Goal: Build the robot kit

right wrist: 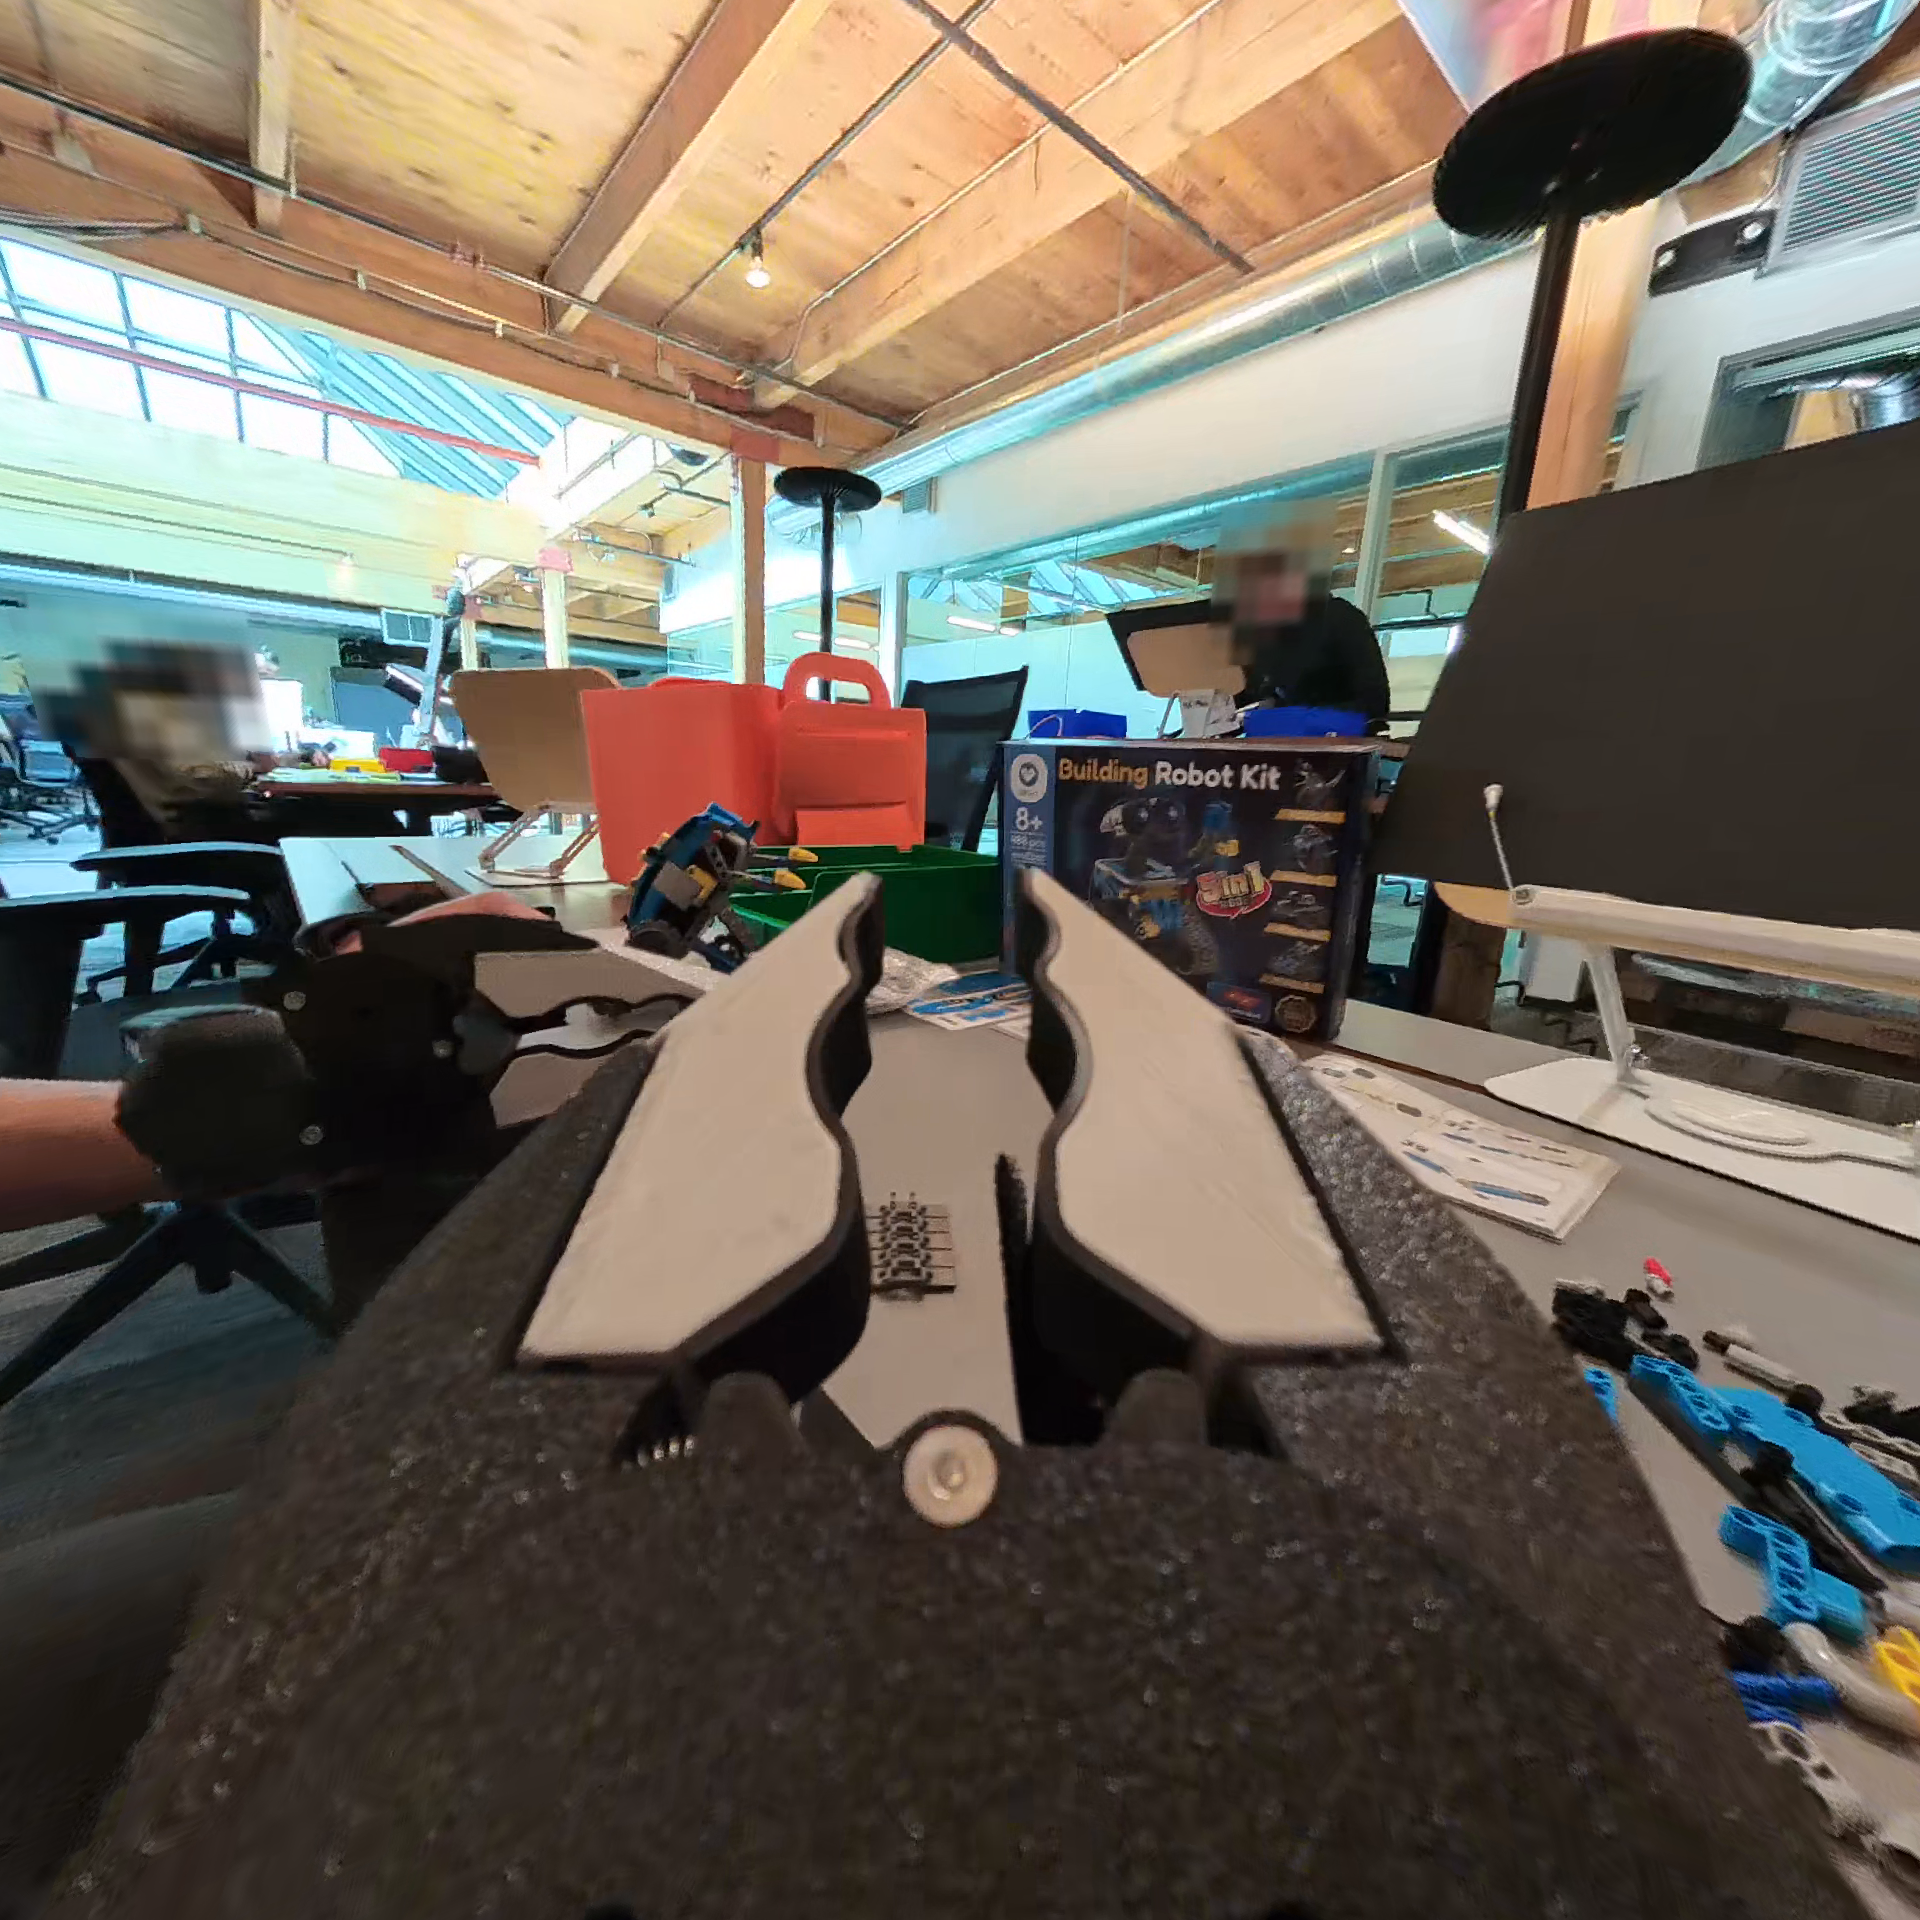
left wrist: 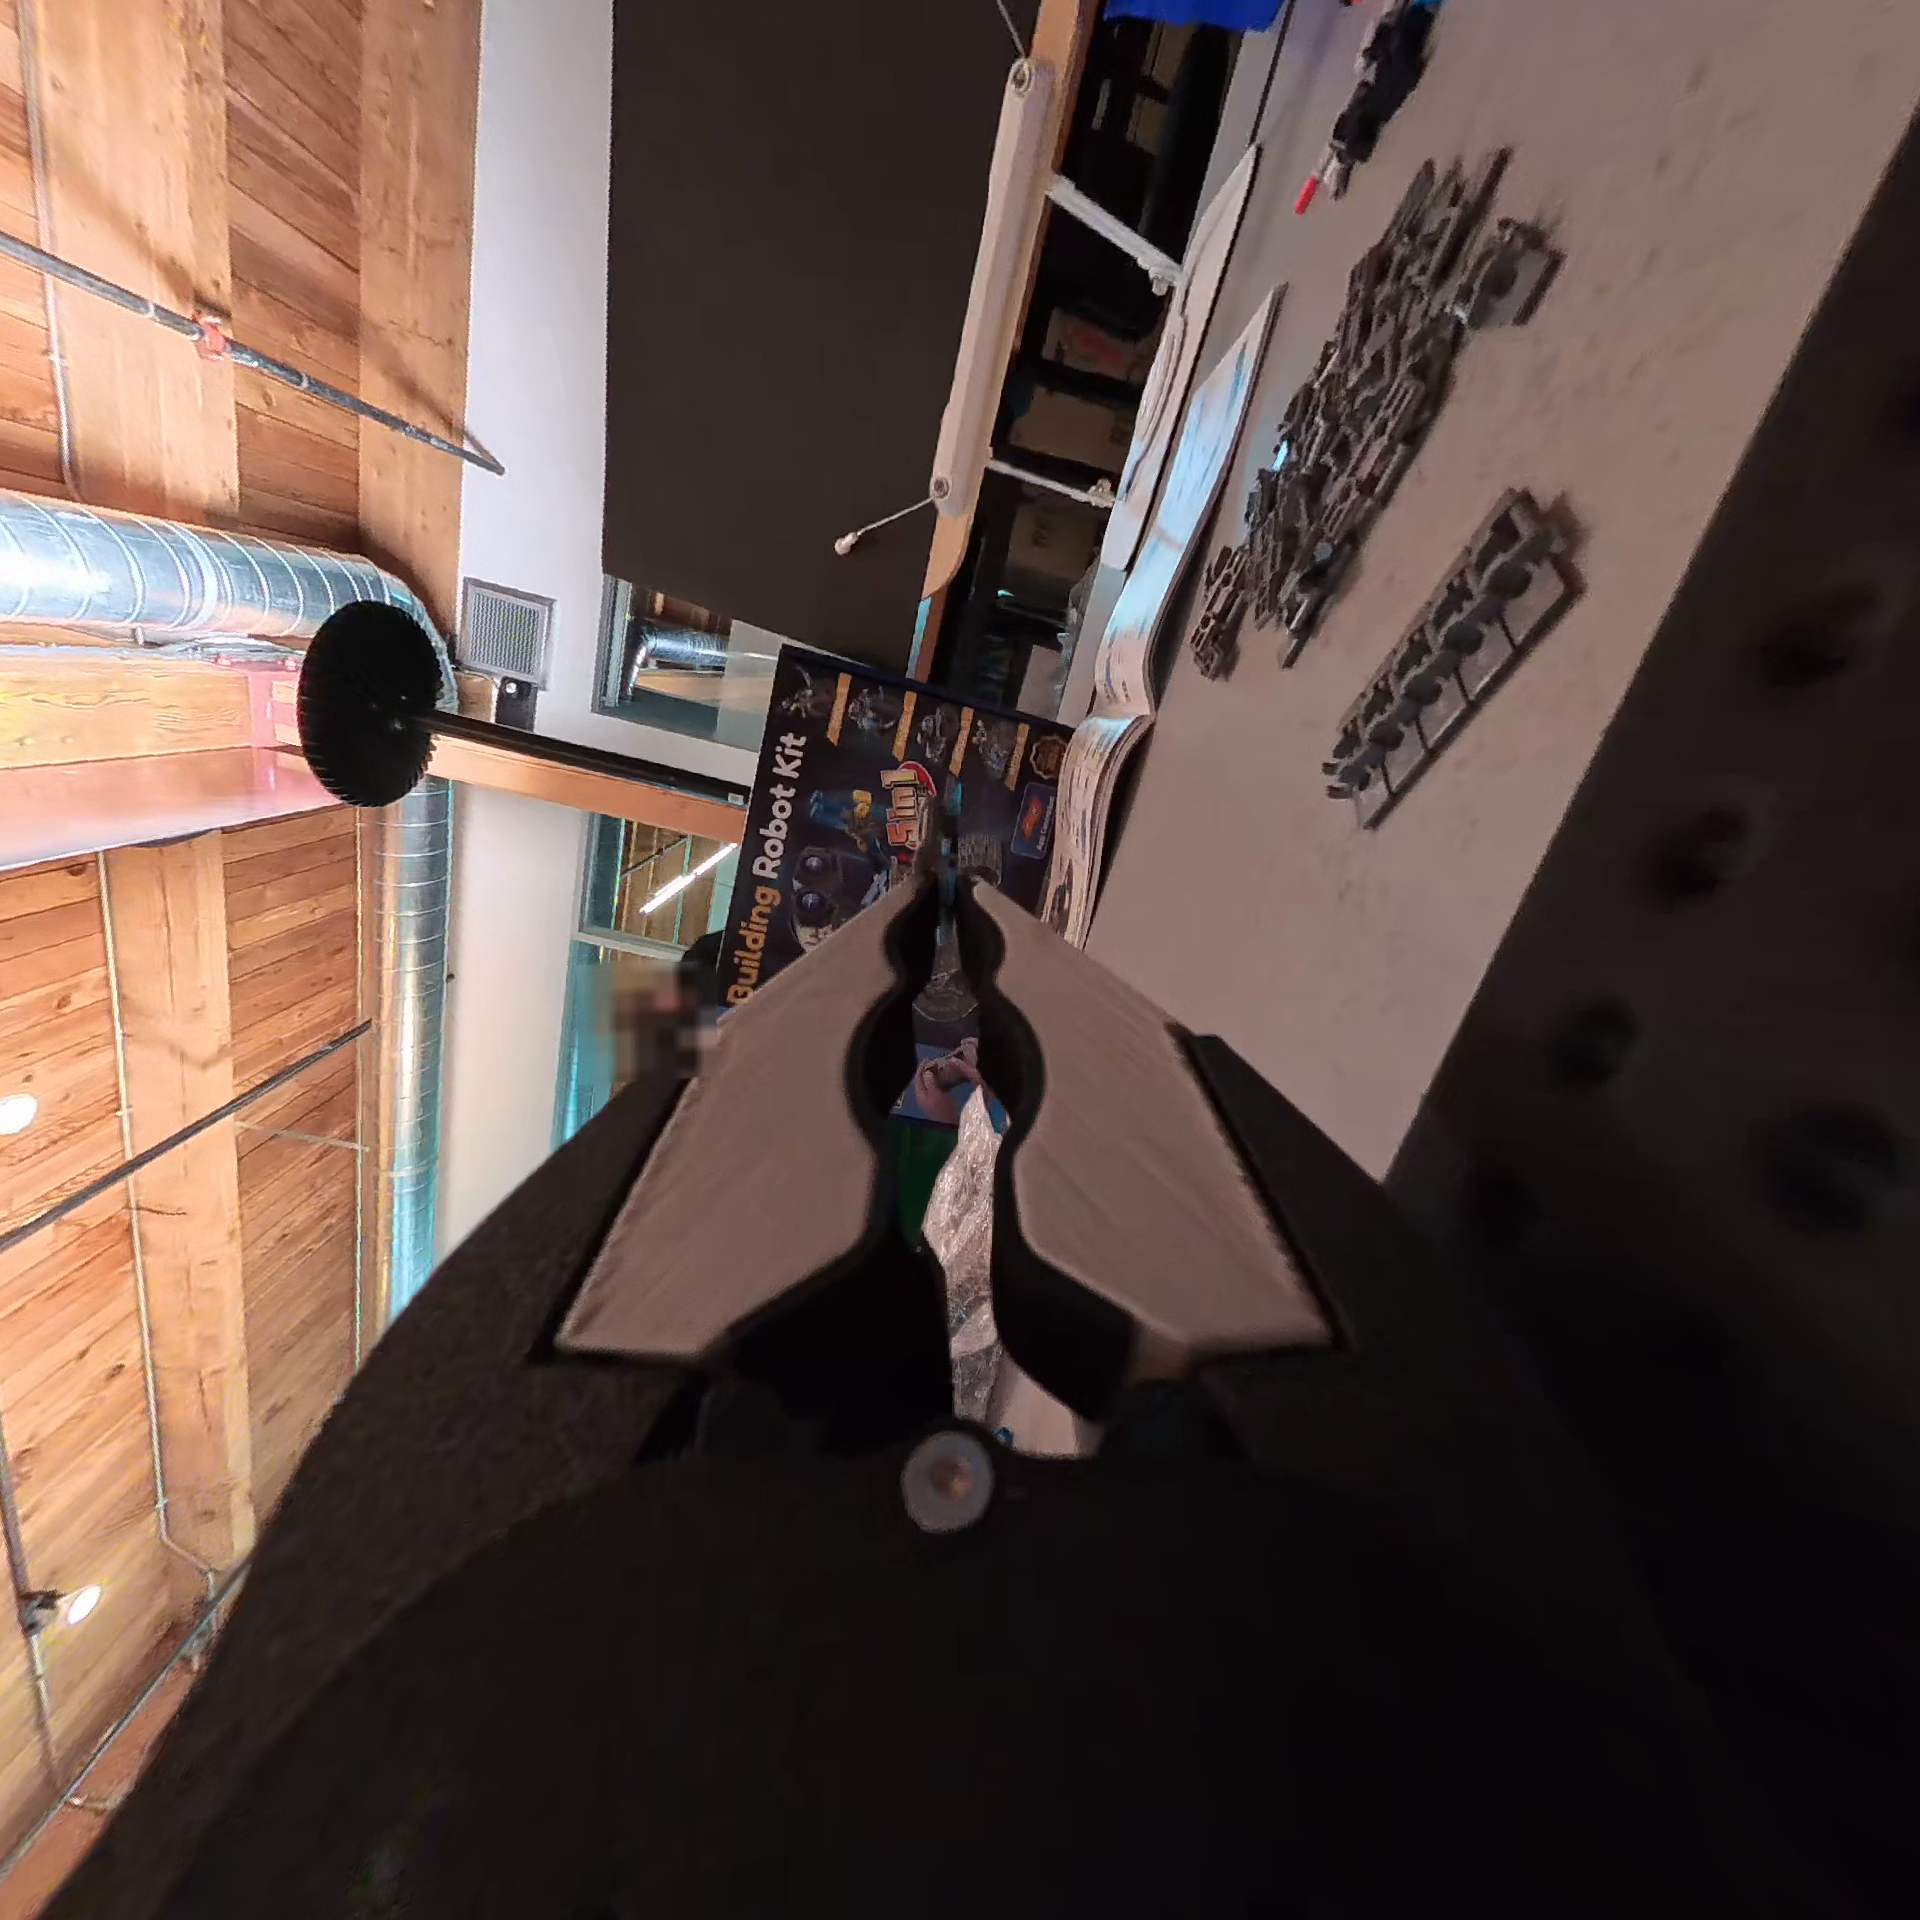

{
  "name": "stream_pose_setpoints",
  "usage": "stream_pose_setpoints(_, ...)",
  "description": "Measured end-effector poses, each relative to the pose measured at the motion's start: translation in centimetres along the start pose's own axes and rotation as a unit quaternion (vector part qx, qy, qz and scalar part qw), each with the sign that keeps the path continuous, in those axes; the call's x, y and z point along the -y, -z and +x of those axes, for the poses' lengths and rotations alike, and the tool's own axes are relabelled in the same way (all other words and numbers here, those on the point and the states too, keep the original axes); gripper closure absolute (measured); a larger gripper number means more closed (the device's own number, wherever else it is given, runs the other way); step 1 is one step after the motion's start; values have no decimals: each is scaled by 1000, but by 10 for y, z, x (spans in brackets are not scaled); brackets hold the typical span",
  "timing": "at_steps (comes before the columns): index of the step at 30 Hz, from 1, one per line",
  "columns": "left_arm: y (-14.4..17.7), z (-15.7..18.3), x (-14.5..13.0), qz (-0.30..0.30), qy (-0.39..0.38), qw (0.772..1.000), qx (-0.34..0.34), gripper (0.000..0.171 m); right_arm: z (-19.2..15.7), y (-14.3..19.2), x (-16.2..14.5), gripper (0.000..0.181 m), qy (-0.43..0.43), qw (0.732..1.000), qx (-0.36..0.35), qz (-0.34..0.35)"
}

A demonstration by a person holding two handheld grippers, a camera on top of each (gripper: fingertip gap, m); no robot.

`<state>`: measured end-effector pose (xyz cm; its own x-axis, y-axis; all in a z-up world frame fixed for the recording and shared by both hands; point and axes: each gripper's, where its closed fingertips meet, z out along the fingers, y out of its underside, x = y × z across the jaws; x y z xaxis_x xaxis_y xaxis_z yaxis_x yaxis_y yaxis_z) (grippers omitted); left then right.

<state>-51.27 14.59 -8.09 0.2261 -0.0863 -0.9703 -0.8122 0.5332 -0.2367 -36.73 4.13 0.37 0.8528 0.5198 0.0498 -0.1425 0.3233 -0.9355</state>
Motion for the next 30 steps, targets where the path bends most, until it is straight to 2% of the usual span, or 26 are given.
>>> stream_pose_setpoints(5,2,6,-2,-7,12,1000,-15,169,-8,-8,-14,150,-5,999,23,-37)
stream_pose_setpoints(14,1,9,-4,-7,25,999,-25,169,4,-12,-18,148,-53,997,15,-46)
stream_pose_setpoints(17,-1,18,-6,-16,34,998,-57,169,9,-17,-22,148,-76,995,13,-56)
stream_pose_setpoints(19,-2,25,-5,-8,63,993,-101,169,7,-29,-31,146,-85,991,43,-90)
stream_pose_setpoints(22,-5,22,-2,13,84,986,-146,169,9,-58,-51,133,-77,974,84,-194)
stream_pose_setpoints(25,-13,33,-5,41,69,976,-205,169,10,-93,-70,137,-25,957,126,-261)
stream_pose_setpoints(26,-17,36,-7,48,66,973,-215,169,7,-103,-84,140,-11,943,150,-296)
stream_pose_setpoints(28,-24,49,-6,66,65,965,-245,168,-4,-111,-118,159,22,894,231,-384)
stream_pose_setpoints(30,-34,61,-10,61,65,962,-258,168,0,-118,-149,181,57,853,272,-442)
